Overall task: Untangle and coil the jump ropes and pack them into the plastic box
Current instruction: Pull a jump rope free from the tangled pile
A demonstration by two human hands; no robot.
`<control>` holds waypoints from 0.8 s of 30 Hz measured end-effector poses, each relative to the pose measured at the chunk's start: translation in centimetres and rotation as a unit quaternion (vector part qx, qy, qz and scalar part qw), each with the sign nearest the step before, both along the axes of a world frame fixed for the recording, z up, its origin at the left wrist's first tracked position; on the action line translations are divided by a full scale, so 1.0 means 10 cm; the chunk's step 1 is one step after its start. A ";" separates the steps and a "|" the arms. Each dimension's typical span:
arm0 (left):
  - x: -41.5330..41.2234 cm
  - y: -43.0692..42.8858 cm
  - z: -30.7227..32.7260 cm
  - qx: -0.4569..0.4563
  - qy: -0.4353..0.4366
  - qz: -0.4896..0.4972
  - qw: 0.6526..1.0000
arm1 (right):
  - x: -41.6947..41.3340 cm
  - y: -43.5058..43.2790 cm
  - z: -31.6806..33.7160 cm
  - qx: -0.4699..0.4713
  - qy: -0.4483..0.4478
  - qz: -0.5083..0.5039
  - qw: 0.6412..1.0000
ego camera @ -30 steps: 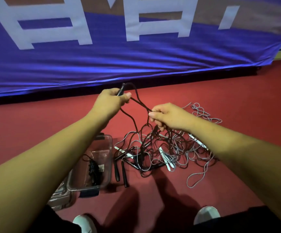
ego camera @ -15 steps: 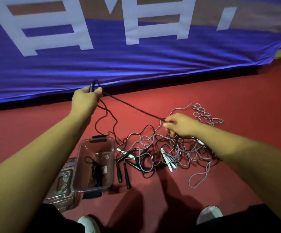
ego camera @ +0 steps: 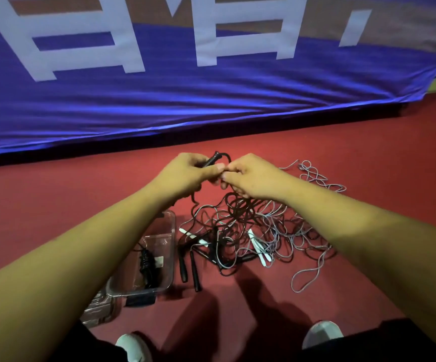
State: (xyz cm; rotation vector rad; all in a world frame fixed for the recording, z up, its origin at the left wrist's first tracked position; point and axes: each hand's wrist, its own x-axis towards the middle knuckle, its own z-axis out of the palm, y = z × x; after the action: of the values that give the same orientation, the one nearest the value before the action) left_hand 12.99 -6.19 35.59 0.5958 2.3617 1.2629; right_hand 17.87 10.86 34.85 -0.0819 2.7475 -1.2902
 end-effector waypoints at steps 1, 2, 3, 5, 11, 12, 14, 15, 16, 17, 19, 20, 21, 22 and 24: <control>-0.02 -0.03 0.01 -0.038 0.026 -0.011 0.999 | 0.00 0.00 -0.01 -0.002 -0.002 -0.001 1.000; -0.05 -0.05 0.02 -0.055 0.040 -0.013 0.998 | 0.01 0.01 -0.02 0.005 -0.003 -0.003 1.000; -0.07 -0.06 0.03 -0.049 0.045 -0.002 0.998 | 0.01 0.03 -0.03 0.010 -0.003 -0.004 1.000; -0.14 -0.06 0.07 0.011 0.037 0.055 0.998 | 0.01 0.09 -0.06 0.010 0.000 0.004 1.000; -0.31 -0.24 0.15 0.125 -0.005 0.235 0.964 | 0.01 0.31 -0.36 0.067 -0.046 0.012 0.997; -0.34 -0.31 0.17 0.135 -0.005 0.248 0.959 | 0.01 0.37 -0.44 0.067 -0.068 0.007 0.995; -0.41 -0.43 0.18 0.144 -0.005 0.263 0.954 | 0.02 0.50 -0.55 0.086 -0.091 -0.003 0.992; -0.44 -0.46 0.18 0.130 -0.002 0.259 0.957 | 0.02 0.54 -0.57 0.102 -0.090 -0.012 0.991; -0.45 -0.50 0.16 0.095 0.006 0.248 0.964 | 0.02 0.56 -0.57 0.112 -0.082 -0.025 0.990; -0.47 -0.53 0.13 0.037 0.027 0.229 0.972 | 0.01 0.57 -0.56 0.115 -0.068 -0.038 0.990; -0.50 -0.58 0.06 -0.106 0.114 0.193 0.969 | -0.01 0.56 -0.50 0.113 -0.040 -0.050 0.992; -0.50 -0.60 0.05 -0.153 0.161 0.187 0.957 | -0.02 0.53 -0.47 0.116 -0.035 -0.047 0.992; -0.49 -0.59 0.05 -0.160 0.193 0.187 0.950 | -0.03 0.49 -0.43 0.121 -0.033 -0.039 0.991; -0.46 -0.56 0.07 -0.140 0.206 0.181 0.952 | -0.03 0.45 -0.39 0.125 -0.032 -0.028 0.991; -0.33 -0.42 0.10 -0.057 0.164 0.133 0.976 | -0.03 0.32 -0.29 0.128 -0.022 -0.001 0.992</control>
State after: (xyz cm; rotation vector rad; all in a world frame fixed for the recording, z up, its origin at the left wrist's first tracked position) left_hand 9.71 -10.44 36.54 0.4958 2.8471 1.1983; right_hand 17.59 14.05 31.96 -0.0293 2.8463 -0.9172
